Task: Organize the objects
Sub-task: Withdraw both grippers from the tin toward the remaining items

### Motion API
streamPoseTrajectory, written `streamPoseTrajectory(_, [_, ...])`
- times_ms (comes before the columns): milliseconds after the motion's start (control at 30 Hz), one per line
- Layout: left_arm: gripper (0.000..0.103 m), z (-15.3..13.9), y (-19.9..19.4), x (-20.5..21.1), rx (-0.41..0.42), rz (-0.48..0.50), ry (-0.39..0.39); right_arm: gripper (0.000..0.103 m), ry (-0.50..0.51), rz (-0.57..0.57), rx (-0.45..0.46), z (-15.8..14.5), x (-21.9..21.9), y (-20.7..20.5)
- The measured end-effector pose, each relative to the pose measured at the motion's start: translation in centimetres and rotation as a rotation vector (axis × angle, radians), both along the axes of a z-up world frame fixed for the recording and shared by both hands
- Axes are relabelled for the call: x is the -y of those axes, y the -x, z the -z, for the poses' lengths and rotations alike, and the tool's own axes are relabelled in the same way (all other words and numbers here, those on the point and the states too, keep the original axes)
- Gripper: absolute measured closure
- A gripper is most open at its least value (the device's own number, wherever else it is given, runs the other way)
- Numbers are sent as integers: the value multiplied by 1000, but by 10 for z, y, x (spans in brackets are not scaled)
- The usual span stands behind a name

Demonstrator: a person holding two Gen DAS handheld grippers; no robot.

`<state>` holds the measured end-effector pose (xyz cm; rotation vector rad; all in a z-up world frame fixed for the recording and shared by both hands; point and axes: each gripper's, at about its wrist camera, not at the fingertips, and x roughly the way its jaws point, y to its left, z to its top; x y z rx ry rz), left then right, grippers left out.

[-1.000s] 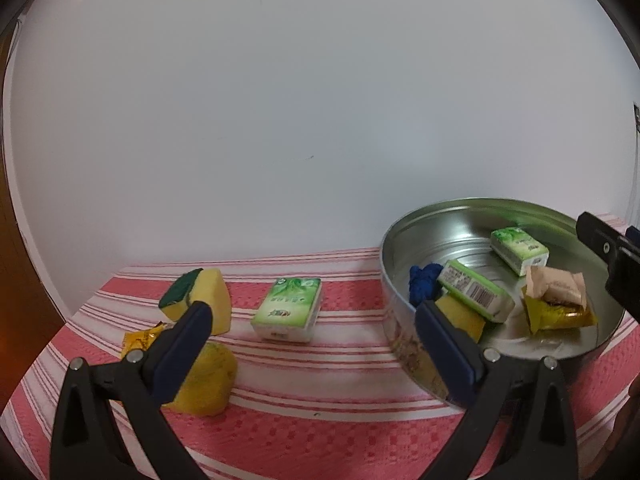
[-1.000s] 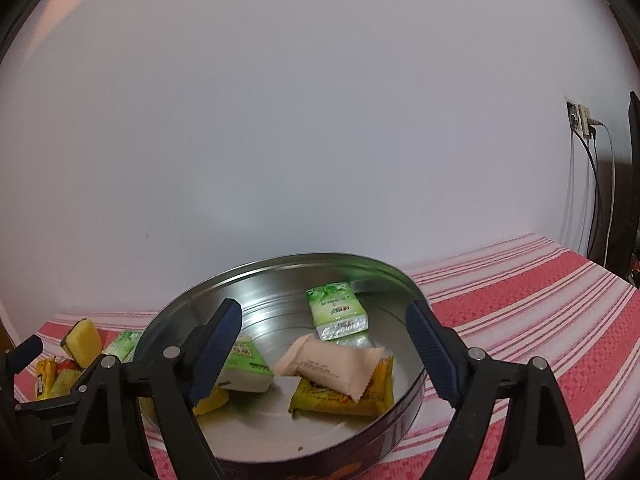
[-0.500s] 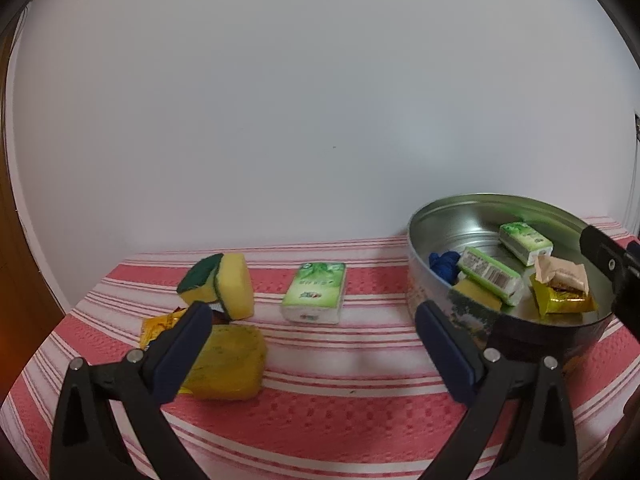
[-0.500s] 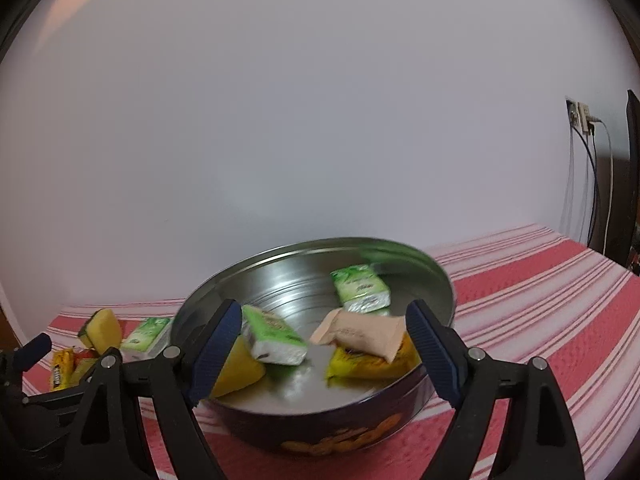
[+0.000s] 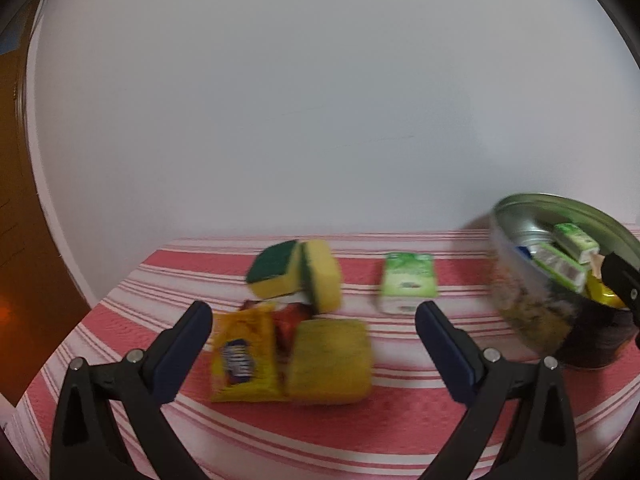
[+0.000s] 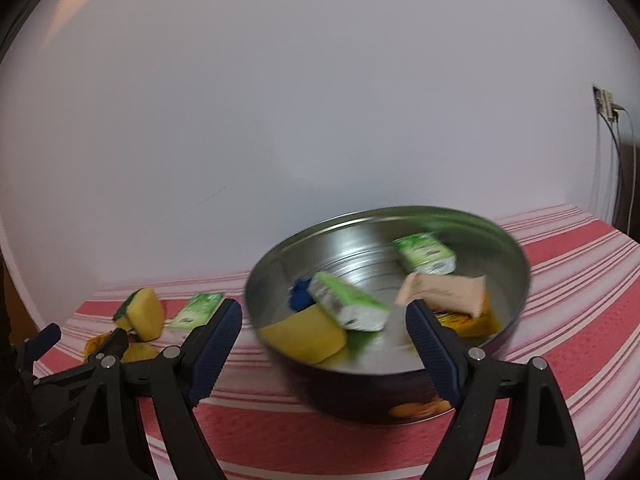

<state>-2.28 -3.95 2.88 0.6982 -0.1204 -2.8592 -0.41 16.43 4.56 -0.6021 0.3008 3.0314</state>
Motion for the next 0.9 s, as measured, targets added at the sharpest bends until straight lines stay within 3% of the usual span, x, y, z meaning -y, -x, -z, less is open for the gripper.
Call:
streamPoseTrajectory(433, [1, 7, 7, 73, 57, -84, 14, 17, 15, -165, 96, 11, 70, 17])
streamPoseTrajectory(900, [1, 6, 12, 130, 143, -190, -77, 17, 16, -353, 291, 30, 150, 48])
